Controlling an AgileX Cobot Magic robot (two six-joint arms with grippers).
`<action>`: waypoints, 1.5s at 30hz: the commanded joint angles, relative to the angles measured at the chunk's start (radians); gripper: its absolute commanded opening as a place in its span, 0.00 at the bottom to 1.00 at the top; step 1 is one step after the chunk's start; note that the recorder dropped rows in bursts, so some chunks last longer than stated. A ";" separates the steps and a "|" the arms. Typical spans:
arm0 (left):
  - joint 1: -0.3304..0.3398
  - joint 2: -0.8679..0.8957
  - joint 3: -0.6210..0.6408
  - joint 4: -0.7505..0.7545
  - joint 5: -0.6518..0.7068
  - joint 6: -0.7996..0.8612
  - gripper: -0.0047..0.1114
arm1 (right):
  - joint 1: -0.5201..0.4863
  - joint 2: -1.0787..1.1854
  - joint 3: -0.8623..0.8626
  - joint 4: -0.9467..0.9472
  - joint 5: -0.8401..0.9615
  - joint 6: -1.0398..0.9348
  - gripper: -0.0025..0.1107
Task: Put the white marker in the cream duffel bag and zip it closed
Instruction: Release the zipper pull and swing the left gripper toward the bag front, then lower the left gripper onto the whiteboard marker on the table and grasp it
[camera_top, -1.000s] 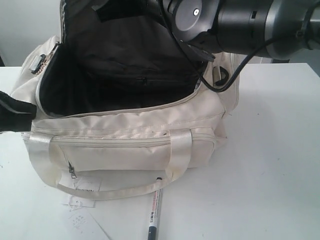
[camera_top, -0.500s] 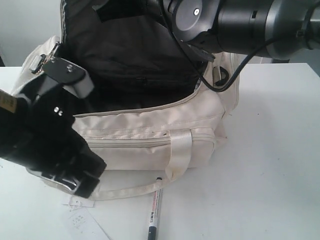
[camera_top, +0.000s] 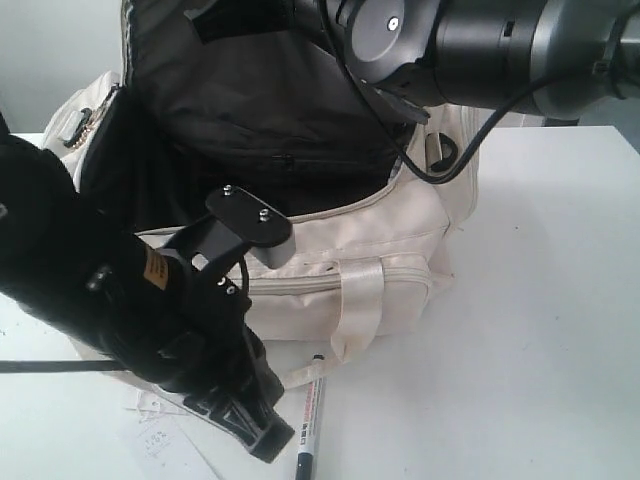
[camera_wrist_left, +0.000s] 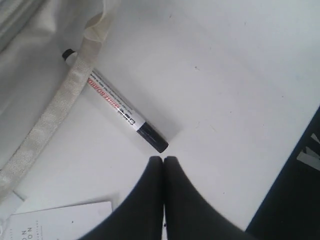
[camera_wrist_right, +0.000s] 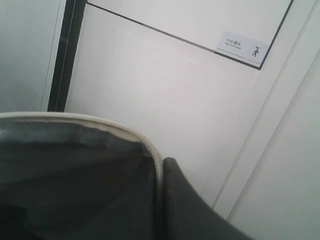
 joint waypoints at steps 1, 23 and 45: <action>-0.032 0.039 -0.006 0.000 -0.006 -0.043 0.04 | -0.010 -0.019 -0.005 0.005 -0.052 0.015 0.02; -0.235 0.272 -0.225 0.593 0.206 -0.980 0.04 | -0.010 -0.019 -0.005 0.005 -0.052 0.015 0.02; -0.236 0.416 -0.248 0.670 0.114 -1.290 0.46 | -0.010 -0.019 -0.005 0.005 -0.052 0.015 0.02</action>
